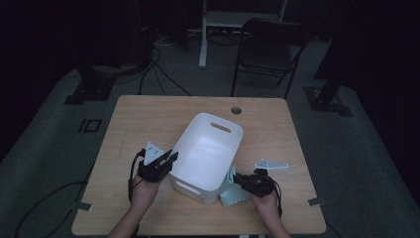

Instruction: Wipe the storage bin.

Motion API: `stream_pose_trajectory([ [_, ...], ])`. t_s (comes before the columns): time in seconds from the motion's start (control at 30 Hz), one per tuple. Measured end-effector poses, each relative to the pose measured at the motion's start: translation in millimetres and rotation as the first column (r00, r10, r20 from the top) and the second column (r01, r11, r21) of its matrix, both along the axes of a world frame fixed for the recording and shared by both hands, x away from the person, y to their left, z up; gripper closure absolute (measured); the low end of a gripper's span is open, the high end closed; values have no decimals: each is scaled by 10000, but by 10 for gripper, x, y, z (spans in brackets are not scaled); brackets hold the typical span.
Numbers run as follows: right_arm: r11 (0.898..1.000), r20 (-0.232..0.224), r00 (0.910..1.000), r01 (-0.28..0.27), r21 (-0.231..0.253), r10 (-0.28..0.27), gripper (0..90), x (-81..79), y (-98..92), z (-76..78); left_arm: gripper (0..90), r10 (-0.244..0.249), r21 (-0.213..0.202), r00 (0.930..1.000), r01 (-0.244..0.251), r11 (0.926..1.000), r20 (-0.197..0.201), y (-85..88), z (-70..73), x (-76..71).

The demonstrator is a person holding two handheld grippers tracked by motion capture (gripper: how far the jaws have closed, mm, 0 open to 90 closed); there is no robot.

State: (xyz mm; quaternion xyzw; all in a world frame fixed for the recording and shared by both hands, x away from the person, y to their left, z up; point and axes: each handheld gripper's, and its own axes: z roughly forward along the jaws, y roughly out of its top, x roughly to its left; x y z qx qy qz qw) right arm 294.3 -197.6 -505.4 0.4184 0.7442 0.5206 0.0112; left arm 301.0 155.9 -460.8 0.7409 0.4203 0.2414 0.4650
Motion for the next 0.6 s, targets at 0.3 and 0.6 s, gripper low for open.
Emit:
stream_pose_trajectory([
  [0.3,9951,856,9952,-535,826,464,828,-270,69,283,796,52,187,10000,-52,9998,5,-17,10,-10],
  [0.6,9972,1015,9947,-259,706,186,829,-257,125,223,817,-9,161,10000,9,9999,0,-24,11,-8],
])
